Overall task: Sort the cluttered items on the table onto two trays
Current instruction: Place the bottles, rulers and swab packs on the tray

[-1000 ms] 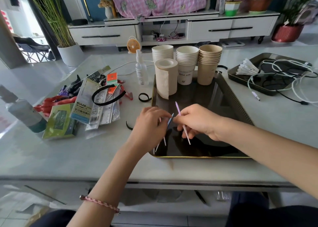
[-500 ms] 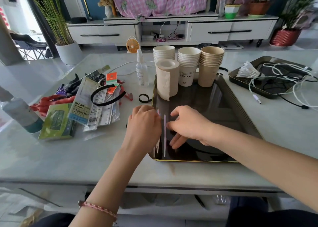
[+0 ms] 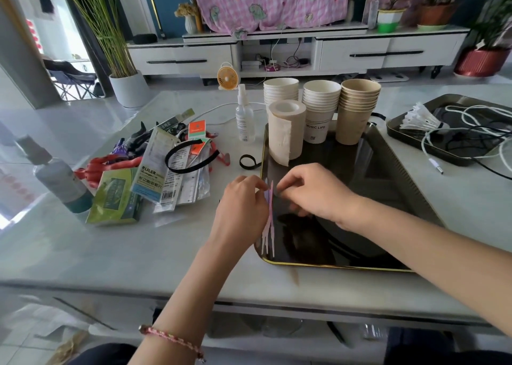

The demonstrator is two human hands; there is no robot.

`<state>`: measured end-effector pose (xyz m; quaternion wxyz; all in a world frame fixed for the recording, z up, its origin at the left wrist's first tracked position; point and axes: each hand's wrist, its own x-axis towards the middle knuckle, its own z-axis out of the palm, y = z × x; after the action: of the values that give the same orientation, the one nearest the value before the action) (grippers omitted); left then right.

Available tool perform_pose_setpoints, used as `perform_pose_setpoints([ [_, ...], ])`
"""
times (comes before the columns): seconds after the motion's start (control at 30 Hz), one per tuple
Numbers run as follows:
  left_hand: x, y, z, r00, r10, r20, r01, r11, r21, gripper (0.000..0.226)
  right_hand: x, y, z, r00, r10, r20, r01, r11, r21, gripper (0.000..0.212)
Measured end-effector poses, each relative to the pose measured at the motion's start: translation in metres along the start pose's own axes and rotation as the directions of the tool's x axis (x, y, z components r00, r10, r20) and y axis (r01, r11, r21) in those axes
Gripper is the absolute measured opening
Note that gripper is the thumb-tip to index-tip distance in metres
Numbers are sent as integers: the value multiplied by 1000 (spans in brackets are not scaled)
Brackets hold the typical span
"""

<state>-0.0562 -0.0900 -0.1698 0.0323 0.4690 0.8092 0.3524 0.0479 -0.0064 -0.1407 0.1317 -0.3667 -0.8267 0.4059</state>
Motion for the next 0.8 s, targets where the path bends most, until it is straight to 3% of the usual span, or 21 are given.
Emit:
perform_pose_setpoints([
  [0.1,1,0,-4,1000,-18,-15,18,1000,-12,26,2,7,-26,999,-17,-29,8,961,-276,18],
  [0.23,2,5,-6,997,2,-75,-7,998,-70,26,-7,14,-60,978,164,132,-111,935,-338,6],
  [0.33,2,12,-4,993,44,-112,-56,993,-107,23,-20,13,-60,901,296,317,-101,854,-510,28],
  [0.4,1,15,-3,990,71,-121,-86,989,-120,24,-26,11,-50,871,328,366,-53,803,-593,39],
  [0.5,1,24,1,985,114,-131,-130,983,-127,25,-33,17,-39,927,221,305,28,767,-641,33],
  [0.63,2,39,6,977,178,-121,-194,972,-132,25,-38,28,-40,983,75,167,34,822,-569,14],
  [0.73,1,59,12,969,219,-118,-238,955,-179,24,-38,38,-65,997,-30,-73,0,926,-379,6],
  [0.8,-1,67,14,967,229,-115,-248,948,-201,23,-32,45,-84,954,-55,-294,-16,973,-232,4],
])
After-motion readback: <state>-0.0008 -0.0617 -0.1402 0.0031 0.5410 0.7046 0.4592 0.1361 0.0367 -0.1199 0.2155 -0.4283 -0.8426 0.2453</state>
